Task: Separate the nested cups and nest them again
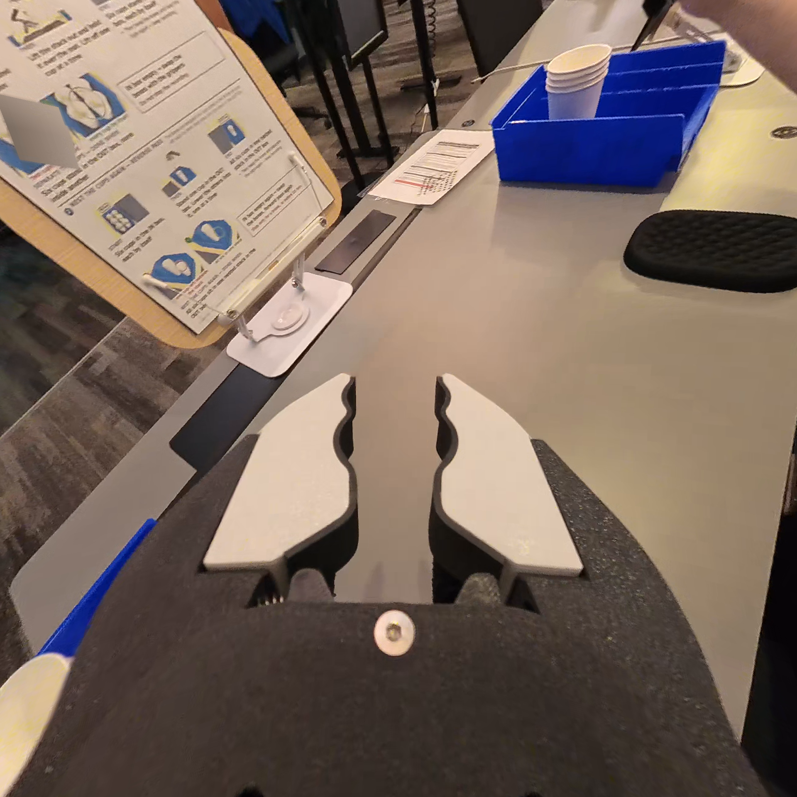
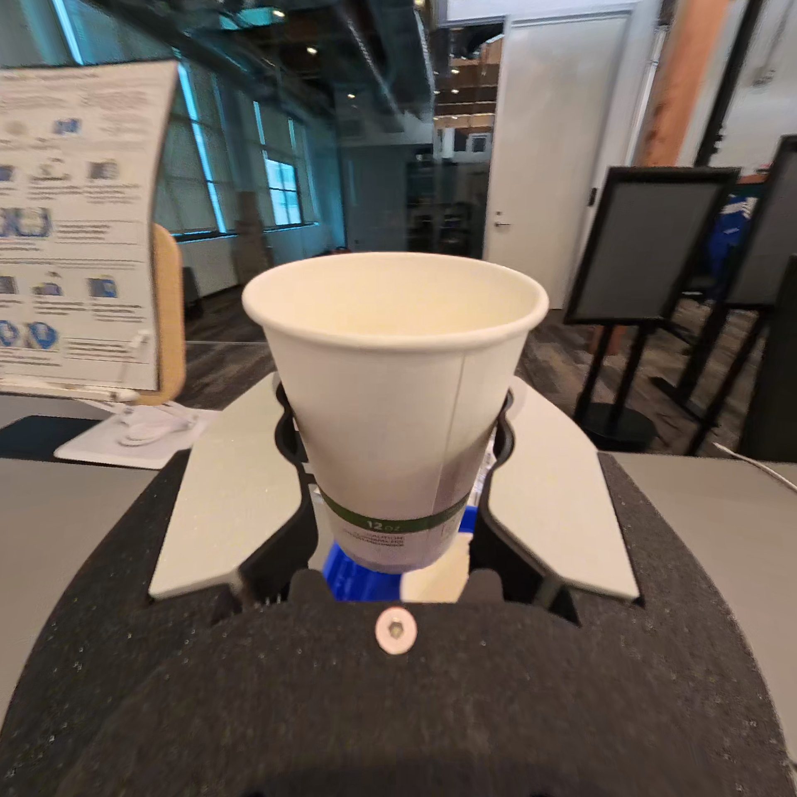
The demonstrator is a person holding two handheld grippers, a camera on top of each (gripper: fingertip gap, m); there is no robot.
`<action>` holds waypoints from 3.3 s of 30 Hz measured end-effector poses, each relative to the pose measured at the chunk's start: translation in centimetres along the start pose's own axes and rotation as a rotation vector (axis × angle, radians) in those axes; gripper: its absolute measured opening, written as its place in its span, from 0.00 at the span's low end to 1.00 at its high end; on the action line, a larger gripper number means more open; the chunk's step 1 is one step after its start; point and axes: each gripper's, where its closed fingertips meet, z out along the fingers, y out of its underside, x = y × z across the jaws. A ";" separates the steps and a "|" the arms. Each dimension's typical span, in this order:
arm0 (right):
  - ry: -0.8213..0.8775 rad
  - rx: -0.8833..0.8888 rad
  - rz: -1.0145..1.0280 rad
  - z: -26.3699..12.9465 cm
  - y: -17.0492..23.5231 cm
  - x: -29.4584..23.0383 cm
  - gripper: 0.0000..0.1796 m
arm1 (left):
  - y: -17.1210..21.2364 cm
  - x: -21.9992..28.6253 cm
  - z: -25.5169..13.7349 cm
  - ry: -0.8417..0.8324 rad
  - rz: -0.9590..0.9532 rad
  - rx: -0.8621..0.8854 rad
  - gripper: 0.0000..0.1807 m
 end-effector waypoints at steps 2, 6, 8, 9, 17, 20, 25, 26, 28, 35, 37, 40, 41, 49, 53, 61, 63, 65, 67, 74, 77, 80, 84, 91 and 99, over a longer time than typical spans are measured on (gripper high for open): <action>0.035 -0.026 0.009 -0.1 2.0 1.8 0.50 | 0.2 0.0 -0.3 -0.012 0.007 -0.012 0.19; 0.097 -0.064 0.006 0.0 5.2 3.6 0.50 | 0.2 0.2 -0.8 -0.030 0.027 -0.032 0.19; 0.118 -0.075 -0.005 0.1 6.5 4.0 0.50 | 0.1 0.3 -1.0 -0.045 0.037 -0.031 0.19; 0.121 -0.075 -0.007 0.2 7.0 4.1 0.50 | -0.2 0.3 -1.1 -0.054 0.042 -0.023 0.19; 0.129 -0.166 -0.068 0.8 10.9 4.0 0.50 | -1.2 0.7 -1.8 -0.075 0.068 0.010 0.17; 0.135 -0.205 -0.081 0.5 12.0 4.0 0.50 | -0.9 0.9 -1.6 -0.066 0.069 -0.005 0.17; 0.141 -0.272 -0.050 0.0 13.6 4.2 0.50 | -0.6 0.9 -1.2 -0.059 0.070 -0.013 0.17; 0.141 -0.290 -0.052 -0.2 13.8 4.2 0.50 | -0.6 0.9 -1.2 -0.060 0.069 -0.011 0.17; 0.138 -0.339 -0.053 -0.5 14.5 4.3 0.50 | -0.7 0.8 -1.1 -0.064 0.068 -0.006 0.17; 0.153 -0.430 -0.089 -2.1 14.9 4.7 0.59 | 0.0 -0.9 -1.8 -0.107 0.047 -0.032 0.17; 0.147 -0.429 -0.106 -2.6 14.4 4.5 0.61 | 1.0 -2.5 -2.4 -0.149 0.037 -0.057 0.17; 0.108 -0.367 -0.136 -3.3 12.4 3.2 0.62 | 3.5 -6.8 -3.9 -0.256 0.020 -0.131 0.17; 0.087 -0.341 -0.145 -3.5 11.5 2.5 0.62 | 4.8 -8.5 -4.4 -0.291 0.018 -0.175 0.17; -0.130 -0.196 -0.189 -3.8 5.6 -5.8 0.61 | 19.7 -19.6 -7.1 -0.401 0.106 -0.788 0.20; -0.212 -0.164 -0.237 -3.9 4.3 -9.7 0.61 | 24.1 -22.7 -6.2 -0.394 0.086 -0.917 0.21; -0.271 -0.164 -0.257 -5.1 3.7 -12.5 0.61 | 28.9 -25.8 -4.8 -0.363 0.023 -1.045 0.20; -0.271 -0.177 -0.266 -5.4 4.0 -12.5 0.61 | 29.6 -26.0 -4.4 -0.350 -0.009 -1.048 0.17; -0.272 -0.192 -0.265 -5.5 4.5 -12.3 0.61 | 30.3 -25.9 -4.1 -0.338 -0.021 -1.059 0.16; -0.279 -0.208 -0.254 -5.4 4.9 -12.3 0.61 | 30.9 -25.5 -3.9 -0.311 -0.033 -1.076 0.09; -0.365 -0.227 -0.220 -4.4 5.5 -14.6 0.60 | 28.3 -23.7 -4.4 -0.247 -0.021 -1.040 0.01; -0.443 -0.221 -0.263 -4.2 5.2 -17.8 0.60 | 22.0 -22.5 -4.5 -0.245 0.074 -0.903 0.00; -0.566 -0.201 -0.330 -3.8 4.4 -23.2 0.59 | 13.8 -19.3 -3.7 -0.204 0.200 -0.750 0.00; -0.779 -0.156 -0.434 -3.9 3.6 -32.8 0.58 | 4.4 -11.9 -0.5 -0.039 0.350 -0.554 0.00; -1.007 -0.096 -0.576 -4.2 3.4 -46.5 0.58 | -2.3 -0.1 5.5 0.207 0.589 -0.438 0.00; -1.115 -0.125 -0.538 -3.9 3.8 -52.0 0.57 | -3.3 6.1 9.0 0.347 0.727 -0.445 0.00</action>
